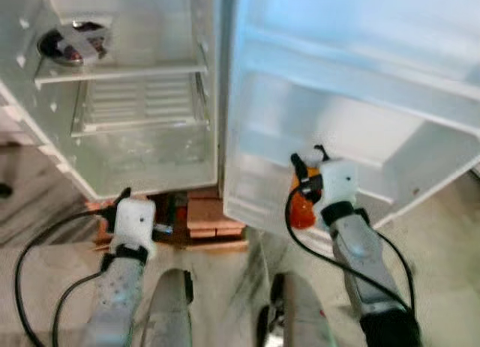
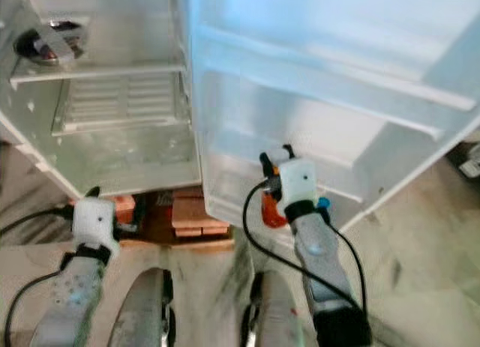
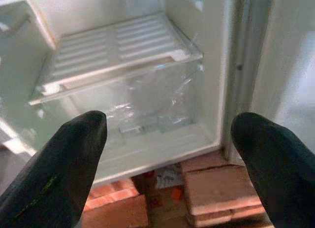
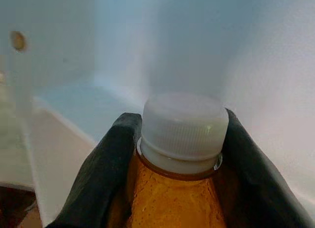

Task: Restocking fridge

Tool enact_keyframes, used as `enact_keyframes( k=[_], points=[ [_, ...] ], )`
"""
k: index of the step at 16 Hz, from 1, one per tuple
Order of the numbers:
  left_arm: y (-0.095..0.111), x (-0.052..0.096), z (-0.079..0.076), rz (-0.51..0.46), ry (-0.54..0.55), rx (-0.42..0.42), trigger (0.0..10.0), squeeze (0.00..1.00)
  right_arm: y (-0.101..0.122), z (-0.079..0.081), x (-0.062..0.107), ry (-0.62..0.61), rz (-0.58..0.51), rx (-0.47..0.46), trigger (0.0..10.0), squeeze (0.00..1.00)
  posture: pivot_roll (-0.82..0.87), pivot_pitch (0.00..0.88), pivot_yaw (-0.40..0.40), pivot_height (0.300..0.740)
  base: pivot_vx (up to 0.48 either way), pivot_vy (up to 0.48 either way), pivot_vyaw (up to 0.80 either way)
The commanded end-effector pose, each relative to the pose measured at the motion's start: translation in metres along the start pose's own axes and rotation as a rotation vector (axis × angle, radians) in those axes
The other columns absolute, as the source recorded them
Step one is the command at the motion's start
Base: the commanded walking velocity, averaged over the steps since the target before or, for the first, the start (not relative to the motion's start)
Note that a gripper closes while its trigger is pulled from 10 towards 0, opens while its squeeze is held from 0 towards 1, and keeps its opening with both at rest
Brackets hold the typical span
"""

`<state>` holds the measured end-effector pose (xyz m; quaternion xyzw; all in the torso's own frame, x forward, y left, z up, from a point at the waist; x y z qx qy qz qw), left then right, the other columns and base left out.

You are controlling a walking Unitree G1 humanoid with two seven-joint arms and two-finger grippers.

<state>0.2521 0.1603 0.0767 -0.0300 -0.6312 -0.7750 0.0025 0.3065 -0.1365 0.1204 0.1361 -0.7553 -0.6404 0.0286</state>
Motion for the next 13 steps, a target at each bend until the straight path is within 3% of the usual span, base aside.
enact_keyframes(
  k=[1, 4, 13],
  points=[
    [0.0002, 0.0022, -0.0032, 0.000, -0.017, -0.005, 10.0, 0.00, 0.0032, -0.0092, 0.0013, -0.031, -0.015, 0.009, 10.0, 0.00, 0.12, 0.157, -0.055, 0.632, 0.000, 0.000, 0.00],
    [-0.0020, 0.0036, -0.0033, 0.007, -0.016, -0.004, 10.0, 0.00, 0.0003, -0.0087, 0.0015, -0.026, -0.005, 0.006, 10.0, 0.00, 0.12, 0.159, -0.056, 0.632, 0.000, 0.000, 0.00],
    [-0.0015, 0.0031, -0.0027, 0.005, -0.006, -0.010, 10.0, 0.00, 0.0002, -0.0083, -0.0005, -0.018, -0.007, 0.005, 10.0, 0.00, 0.12, 0.162, -0.061, 0.528, 0.000, 0.000, 0.00]
  ],
)
Point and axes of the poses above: a point about 5 cm out from each wrist's last joint towards the gripper, its own x axis pointing back from the gripper into the wrist, its own y axis along the axis of the wrist's last joint, z = x × y, the point moved 2 cm from there along -x, pointing out of the wrist towards the gripper, and after that the axes turned 1 degree about -x, right-handed, at the moved point
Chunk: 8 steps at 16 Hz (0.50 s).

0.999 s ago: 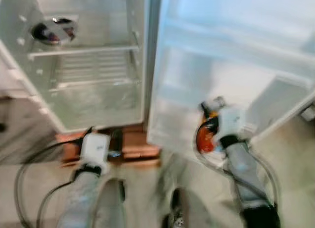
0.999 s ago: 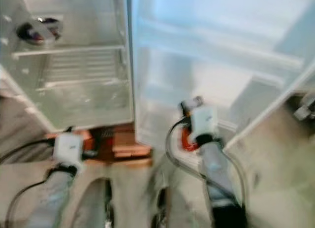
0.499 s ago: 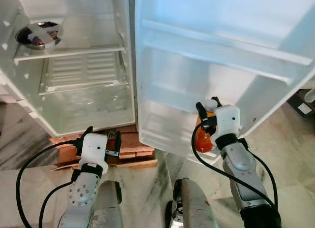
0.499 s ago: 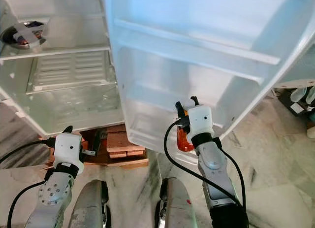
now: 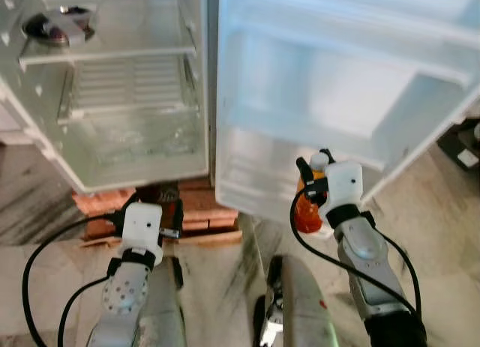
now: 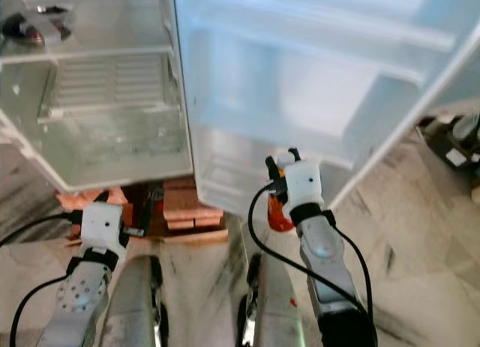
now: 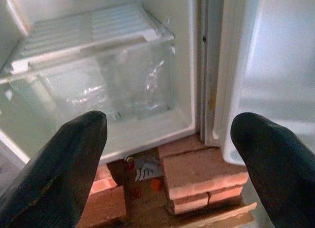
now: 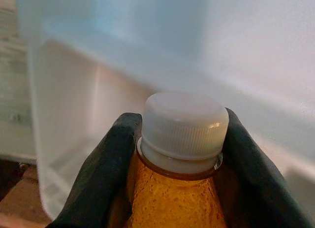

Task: Restocking fridge

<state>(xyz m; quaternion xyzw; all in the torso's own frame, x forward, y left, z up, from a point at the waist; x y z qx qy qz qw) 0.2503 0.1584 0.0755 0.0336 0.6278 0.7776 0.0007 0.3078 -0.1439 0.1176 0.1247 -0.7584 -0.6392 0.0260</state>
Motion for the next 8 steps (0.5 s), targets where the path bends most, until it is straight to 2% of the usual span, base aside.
enact_keyframes(
  k=[1, 4, 8],
  points=[
    [0.000, 0.001, 0.000, 0.005, 0.007, -0.003, 10.0, 0.00, 0.005, -0.001, -0.002, 0.002, -0.021, -0.007, 10.0, 0.00, 0.12, 0.163, -0.062, 0.528, 0.000, 0.000, 0.00],
    [0.002, 0.001, 0.000, -0.006, 0.010, -0.013, 10.0, 0.00, 0.004, 0.003, -0.007, 0.019, -0.026, -0.011, 10.0, 0.00, 0.13, 0.170, -0.062, 0.528, 0.000, 0.000, 0.00],
    [0.006, 0.000, 0.000, -0.016, 0.021, -0.023, 10.0, 0.00, 0.001, 0.017, -0.022, 0.057, -0.040, -0.021, 10.0, 0.00, 0.16, 0.175, -0.057, 0.528, 0.000, 0.000, 0.00]
  ],
)
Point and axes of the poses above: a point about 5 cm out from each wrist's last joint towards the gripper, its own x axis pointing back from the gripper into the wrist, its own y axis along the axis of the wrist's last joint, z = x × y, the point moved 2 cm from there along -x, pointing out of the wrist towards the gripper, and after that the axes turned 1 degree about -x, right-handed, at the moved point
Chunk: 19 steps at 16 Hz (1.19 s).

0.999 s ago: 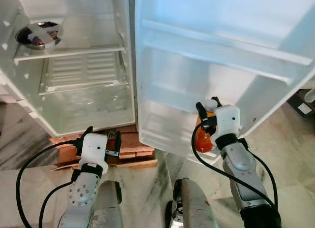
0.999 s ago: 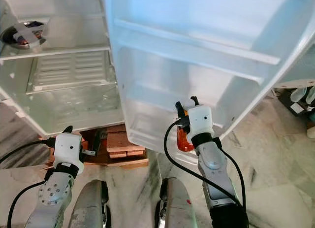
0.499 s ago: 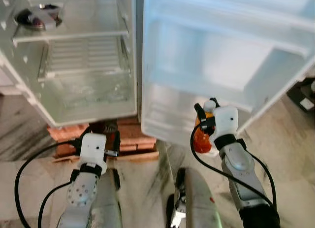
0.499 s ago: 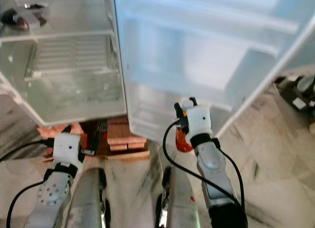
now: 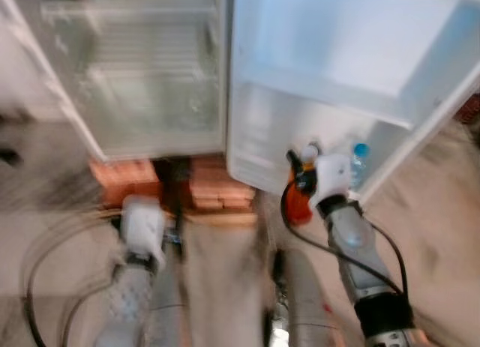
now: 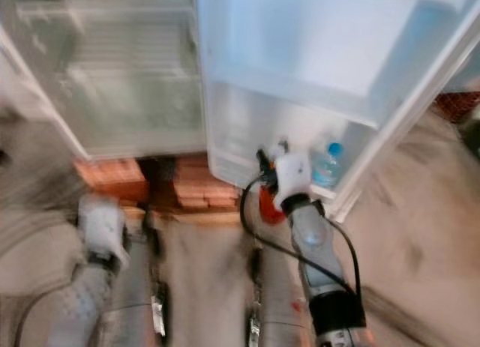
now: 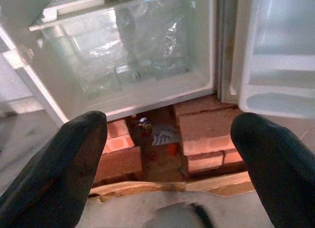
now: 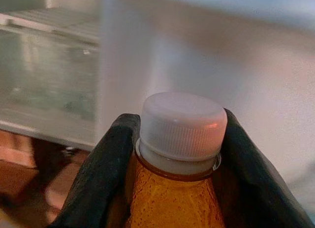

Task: Restocking fridge

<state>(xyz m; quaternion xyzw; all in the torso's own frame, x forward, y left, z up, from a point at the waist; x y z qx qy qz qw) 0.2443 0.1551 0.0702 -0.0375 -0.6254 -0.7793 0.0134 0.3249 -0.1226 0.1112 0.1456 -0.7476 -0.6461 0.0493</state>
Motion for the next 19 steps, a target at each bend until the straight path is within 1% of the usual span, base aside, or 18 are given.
enact_keyframes(
  k=[1, 2, 4, 6, 7, 8, 9, 10, 11, 12, 13, 14, 16, 17, 19],
  points=[
    [0.012, -0.005, 0.004, -0.045, 0.007, -0.018, 10.0, 0.00, 0.006, 0.003, -0.010, 0.008, -0.036, 0.003, 10.0, 0.00, 0.17, 0.180, -0.058, 0.528, 0.000, 0.000, 0.00],
    [0.013, -0.005, 0.003, -0.047, 0.005, -0.019, 10.0, 0.00, 0.006, 0.006, -0.019, 0.017, -0.037, 0.013, 10.0, 0.00, 0.17, 0.184, -0.058, 0.528, 0.000, 0.000, 0.00],
    [0.015, -0.004, 0.001, -0.052, 0.002, -0.022, 10.0, 0.00, 0.011, 0.007, -0.034, 0.013, -0.052, 0.040, 10.0, 0.00, 0.18, 0.196, -0.061, 0.528, 0.000, 0.000, 0.00],
    [0.017, -0.003, 0.002, -0.058, 0.006, -0.030, 10.0, 0.00, 0.030, 0.004, -0.055, -0.008, -0.110, 0.091, 10.0, 0.00, 0.20, 0.205, -0.061, 0.528, 0.000, 0.000, 0.00],
    [0.017, -0.001, 0.003, -0.056, 0.009, -0.034, 10.0, 0.00, 0.046, 0.003, -0.066, -0.020, -0.168, 0.146, 10.0, 0.00, 0.21, 0.217, -0.063, 0.528, 0.000, 0.000, 0.00],
    [0.017, 0.001, 0.004, -0.055, 0.011, -0.036, 10.0, 0.00, 0.054, 0.003, -0.071, -0.019, -0.199, 0.175, 10.0, 0.00, 0.21, 0.219, -0.065, 0.528, 0.000, 0.000, 0.00],
    [0.017, 0.002, 0.006, -0.052, 0.016, -0.039, 10.0, 0.00, 0.064, 0.007, -0.077, 0.002, -0.249, 0.246, 10.0, 0.00, 0.21, 0.219, -0.065, 0.528, 0.000, 0.000, 0.00],
    [0.017, 0.003, 0.007, -0.052, 0.022, -0.041, 10.0, 0.00, 0.069, 0.017, -0.078, 0.065, -0.297, 0.394, 10.0, 0.00, 0.23, 0.226, -0.073, 0.528, 0.000, 0.000, 0.00],
    [0.017, 0.004, 0.008, -0.052, 0.029, -0.044, 10.0, 0.00, 0.065, 0.025, -0.076, 0.124, -0.324, 0.535, 10.0, 0.00, 0.23, 0.229, -0.075, 0.528, 0.000, 0.000, 0.00],
    [0.017, 0.004, 0.008, -0.050, 0.032, -0.045, 10.0, 0.00, 0.058, 0.028, -0.074, 0.149, -0.317, 0.589, 10.0, 0.00, 0.23, 0.231, -0.076, 0.528, 0.000, 0.000, 0.00],
    [0.018, 0.004, 0.009, -0.049, 0.033, -0.046, 10.0, 0.00, 0.047, 0.026, -0.071, 0.151, -0.290, 0.607, 10.0, 0.00, 0.24, 0.233, -0.078, 0.528, 0.000, 0.000, 0.00],
    [0.018, 0.004, 0.009, -0.048, 0.034, -0.046, 10.0, 0.00, 0.037, 0.026, -0.068, 0.160, -0.252, 0.603, 10.0, 0.00, 0.24, 0.234, -0.078, 0.528, 0.000, 0.000, 0.00],
    [0.017, 0.005, 0.009, -0.045, 0.032, -0.046, 10.0, 0.00, 0.019, 0.024, -0.062, 0.146, -0.162, 0.531, 10.0, 0.00, 0.24, 0.236, -0.077, 0.528, 0.000, 0.000, 0.00],
    [0.017, 0.005, 0.008, -0.044, 0.028, -0.048, 10.0, 0.00, 0.004, 0.022, -0.057, 0.108, -0.081, 0.428, 10.0, 0.00, 0.24, 0.236, -0.076, 0.528, 0.000, 0.000, 0.00],
    [0.017, 0.006, 0.007, -0.040, 0.022, -0.049, 10.0, 0.00, -0.015, 0.015, -0.049, 0.054, 0.017, 0.312, 10.0, 0.00, 0.24, 0.237, -0.074, 0.528, 0.000, 0.000, 0.00]
  ],
)
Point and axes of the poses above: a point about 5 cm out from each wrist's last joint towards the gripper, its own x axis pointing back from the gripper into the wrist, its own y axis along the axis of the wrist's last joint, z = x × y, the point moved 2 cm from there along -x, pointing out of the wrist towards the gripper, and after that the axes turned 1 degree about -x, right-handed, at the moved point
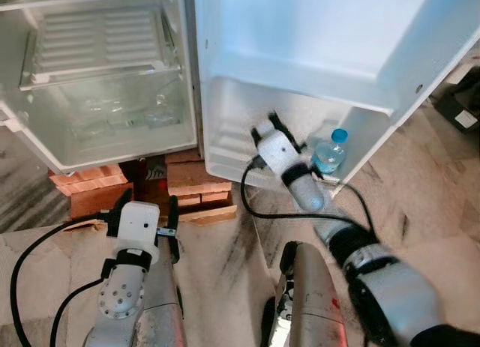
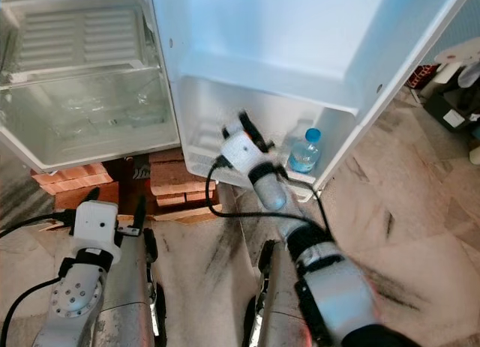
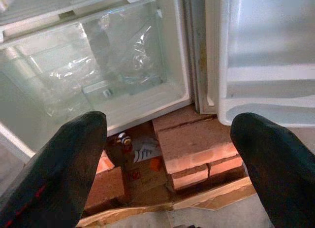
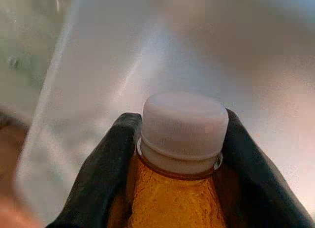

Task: Restocking fridge

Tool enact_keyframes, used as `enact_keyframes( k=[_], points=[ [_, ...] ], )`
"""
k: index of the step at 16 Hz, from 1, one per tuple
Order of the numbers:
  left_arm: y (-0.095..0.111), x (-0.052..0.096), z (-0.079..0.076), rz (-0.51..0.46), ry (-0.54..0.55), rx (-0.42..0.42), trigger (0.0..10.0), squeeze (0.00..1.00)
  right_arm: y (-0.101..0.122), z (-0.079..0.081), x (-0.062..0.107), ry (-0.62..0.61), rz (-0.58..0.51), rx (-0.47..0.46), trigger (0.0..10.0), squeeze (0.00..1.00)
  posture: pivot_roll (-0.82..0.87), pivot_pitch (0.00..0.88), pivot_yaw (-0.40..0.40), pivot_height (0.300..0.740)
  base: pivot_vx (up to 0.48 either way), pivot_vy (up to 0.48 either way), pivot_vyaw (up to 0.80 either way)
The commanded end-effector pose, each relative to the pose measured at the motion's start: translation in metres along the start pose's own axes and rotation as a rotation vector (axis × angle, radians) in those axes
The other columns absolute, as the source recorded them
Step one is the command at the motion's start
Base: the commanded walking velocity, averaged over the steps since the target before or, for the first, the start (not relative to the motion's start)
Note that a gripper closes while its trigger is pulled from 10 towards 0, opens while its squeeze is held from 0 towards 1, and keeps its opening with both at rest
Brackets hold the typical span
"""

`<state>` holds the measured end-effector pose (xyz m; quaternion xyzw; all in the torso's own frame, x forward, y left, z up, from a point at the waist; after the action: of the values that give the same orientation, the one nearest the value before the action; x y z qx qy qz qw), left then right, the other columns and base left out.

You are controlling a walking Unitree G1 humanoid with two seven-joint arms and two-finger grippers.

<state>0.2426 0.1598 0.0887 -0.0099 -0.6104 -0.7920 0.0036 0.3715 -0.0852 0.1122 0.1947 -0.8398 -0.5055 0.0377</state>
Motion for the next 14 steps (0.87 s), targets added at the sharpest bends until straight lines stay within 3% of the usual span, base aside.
enact_keyframes(
  k=[1, 3, 5, 9, 11, 13, 14],
  points=[
    [0.000, 0.003, -0.001, 0.010, -0.013, -0.010, 10.0, 0.00, -0.019, -0.003, 0.010, -0.026, 0.093, -0.051, 10.0, 0.00, 0.25, 0.239, -0.073, 0.528, 0.000, 0.000, 0.00],
    [0.000, 0.003, -0.002, 0.012, -0.017, -0.011, 10.0, 0.00, -0.028, -0.013, 0.015, -0.103, 0.131, -0.111, 10.0, 0.00, 0.25, 0.241, -0.073, 0.528, 0.000, 0.000, 0.00],
    [0.000, 0.003, -0.001, 0.009, -0.016, -0.014, 10.0, 0.00, -0.022, -0.015, 0.013, -0.073, 0.087, -0.055, 10.0, 0.00, 0.25, 0.244, -0.072, 0.528, 0.000, 0.000, 0.00],
    [0.002, 0.004, 0.000, 0.006, -0.009, -0.014, 10.0, 0.00, 0.056, -0.011, -0.017, 0.006, -0.300, 0.010, 10.0, 0.00, 0.25, 0.249, -0.080, 0.528, 0.000, 0.000, 0.00],
    [0.002, 0.006, 0.001, 0.005, -0.003, -0.011, 10.0, 0.00, 0.083, -0.008, -0.021, 0.017, -0.430, 0.007, 10.0, 0.00, 0.23, 0.252, -0.063, 0.528, 0.000, 0.000, 0.00],
    [0.005, 0.006, -0.004, 0.002, -0.042, -0.004, 10.0, 0.00, 0.097, -0.002, -0.020, 0.050, -0.516, 0.112, 10.0, 0.00, 0.19, 0.259, -0.047, 0.528, 0.000, 0.000, 0.00],
    [0.013, 0.005, -0.011, -0.026, -0.094, -0.033, 10.0, 0.00, 0.084, -0.002, -0.016, 0.085, -0.488, 0.175, 10.0, 0.00, 0.23, 0.294, -0.029, 0.528, 0.000, 0.000, 0.00]
  ],
)
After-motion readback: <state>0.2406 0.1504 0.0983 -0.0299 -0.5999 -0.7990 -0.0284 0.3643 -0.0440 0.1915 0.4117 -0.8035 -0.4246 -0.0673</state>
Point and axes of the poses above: a point about 5 cm out from each wrist's last joint towards the gripper, its own x axis pointing back from the gripper into the wrist, its own y axis along the axis of the wrist's last joint, z = x × y, the point moved 2 cm from there along -x, pointing out of the wrist towards the gripper, and after that the axes turned 1 degree about -x, right-handed, at the moved point
